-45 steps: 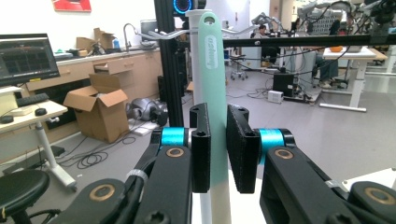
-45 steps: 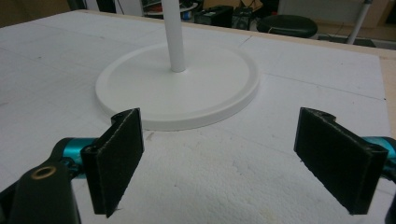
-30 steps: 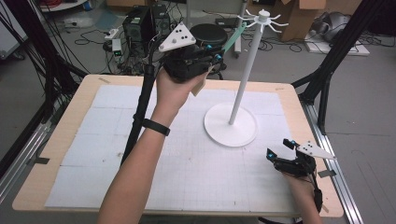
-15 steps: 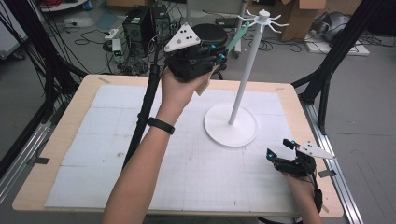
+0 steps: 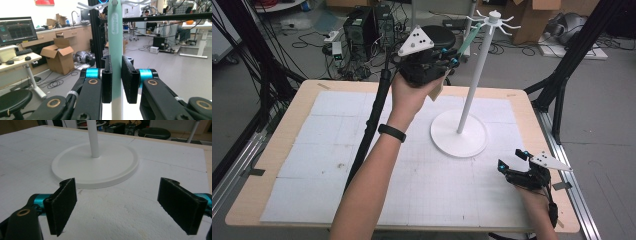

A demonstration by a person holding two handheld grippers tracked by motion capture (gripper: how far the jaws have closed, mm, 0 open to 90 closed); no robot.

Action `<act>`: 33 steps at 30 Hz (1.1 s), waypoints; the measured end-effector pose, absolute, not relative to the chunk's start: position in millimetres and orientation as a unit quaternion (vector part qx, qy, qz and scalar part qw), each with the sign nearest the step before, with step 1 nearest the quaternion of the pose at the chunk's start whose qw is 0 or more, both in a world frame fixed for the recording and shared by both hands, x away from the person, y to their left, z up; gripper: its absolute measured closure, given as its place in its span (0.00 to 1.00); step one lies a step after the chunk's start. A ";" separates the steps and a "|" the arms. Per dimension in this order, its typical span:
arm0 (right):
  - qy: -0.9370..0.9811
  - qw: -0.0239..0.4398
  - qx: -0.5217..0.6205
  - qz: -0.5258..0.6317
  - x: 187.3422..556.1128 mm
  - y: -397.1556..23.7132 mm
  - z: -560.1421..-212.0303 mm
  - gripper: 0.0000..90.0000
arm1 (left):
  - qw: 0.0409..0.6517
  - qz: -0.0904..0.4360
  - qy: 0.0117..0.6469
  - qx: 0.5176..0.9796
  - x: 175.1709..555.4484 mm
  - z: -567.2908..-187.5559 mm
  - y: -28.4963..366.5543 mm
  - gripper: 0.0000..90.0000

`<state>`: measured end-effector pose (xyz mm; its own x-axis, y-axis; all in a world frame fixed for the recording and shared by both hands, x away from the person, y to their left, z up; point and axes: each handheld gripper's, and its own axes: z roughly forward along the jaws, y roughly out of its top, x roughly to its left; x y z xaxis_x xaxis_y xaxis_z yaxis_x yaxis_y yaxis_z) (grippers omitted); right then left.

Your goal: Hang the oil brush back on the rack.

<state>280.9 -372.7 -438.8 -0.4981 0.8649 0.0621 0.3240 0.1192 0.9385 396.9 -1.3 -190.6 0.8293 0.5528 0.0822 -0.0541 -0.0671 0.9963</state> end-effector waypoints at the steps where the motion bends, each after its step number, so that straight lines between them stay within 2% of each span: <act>1: 0.699 0.265 0.425 0.510 280.9 -372.8 -439.0 0.17 | 0.657 0.229 0.182 0.695 397.3 -191.1 -1.7 0.88; 3: 0.700 0.266 0.425 0.509 280.8 -372.8 -439.0 0.17 | 0.652 0.231 0.183 0.698 397.4 -192.1 -2.4 0.87; 5: 0.700 0.266 0.425 0.509 280.6 -373.0 -438.8 0.17 | 0.653 0.226 0.188 0.698 398.1 -192.4 -2.2 0.76; 7: 0.700 0.266 0.424 0.509 280.6 -372.9 -438.8 0.17 | 0.648 0.227 0.189 0.702 398.1 -192.6 -1.6 0.70; 12: 0.701 0.266 0.424 0.508 280.6 -372.4 -438.9 0.17 | 0.635 0.228 0.189 0.714 393.8 -194.7 4.2 0.48; 15: 0.701 0.266 0.424 0.508 280.9 -372.5 -439.1 0.17 | 0.630 0.224 0.191 0.718 389.5 -198.6 15.7 0.40; 22: 0.703 0.267 0.422 0.506 280.9 -371.4 -438.9 0.17 | 0.616 0.229 0.189 0.729 372.5 -216.3 59.5 0.27; 33: 0.705 0.267 0.423 0.502 280.8 -368.4 -438.1 0.17 | 0.576 0.251 0.218 0.747 336.0 -265.7 146.2 0.21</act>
<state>280.8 -368.4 -438.1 -0.5002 0.8646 0.0481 0.3282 0.1379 0.9345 336.0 146.2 -265.7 0.7787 0.6149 0.1245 0.0356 -0.2415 0.9698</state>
